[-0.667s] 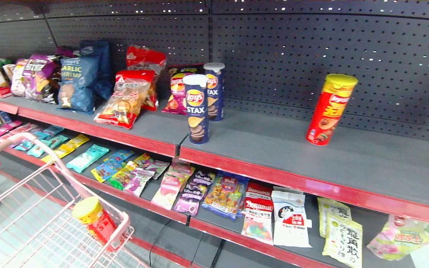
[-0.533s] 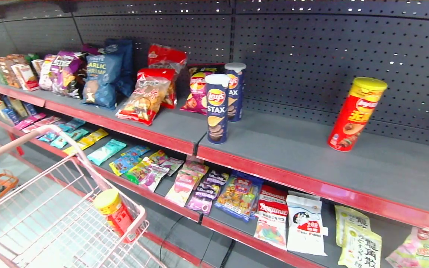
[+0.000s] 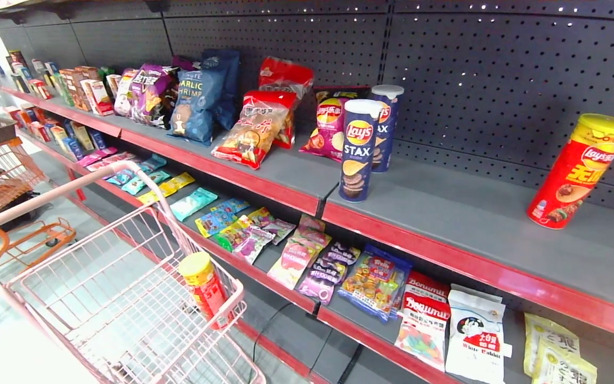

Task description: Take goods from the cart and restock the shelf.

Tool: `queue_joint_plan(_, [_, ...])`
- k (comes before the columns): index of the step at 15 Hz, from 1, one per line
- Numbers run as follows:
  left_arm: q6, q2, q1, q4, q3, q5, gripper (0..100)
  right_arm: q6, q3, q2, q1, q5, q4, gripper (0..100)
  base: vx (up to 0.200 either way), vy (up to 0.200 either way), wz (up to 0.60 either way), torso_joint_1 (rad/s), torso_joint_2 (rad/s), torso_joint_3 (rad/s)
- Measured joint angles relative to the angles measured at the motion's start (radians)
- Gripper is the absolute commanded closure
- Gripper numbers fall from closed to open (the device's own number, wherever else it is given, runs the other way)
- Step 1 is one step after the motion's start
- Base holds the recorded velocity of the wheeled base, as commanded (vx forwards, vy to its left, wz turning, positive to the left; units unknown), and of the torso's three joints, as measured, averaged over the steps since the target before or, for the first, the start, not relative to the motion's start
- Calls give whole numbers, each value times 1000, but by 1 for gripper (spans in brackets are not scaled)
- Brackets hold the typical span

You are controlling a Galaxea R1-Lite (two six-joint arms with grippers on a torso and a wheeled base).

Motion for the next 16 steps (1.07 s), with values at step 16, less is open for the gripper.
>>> queue_joint_plan(16, [0,0,0,0,0,0,0,-1,1,0,0,0,0,0,0,0,0,-166,447,280])
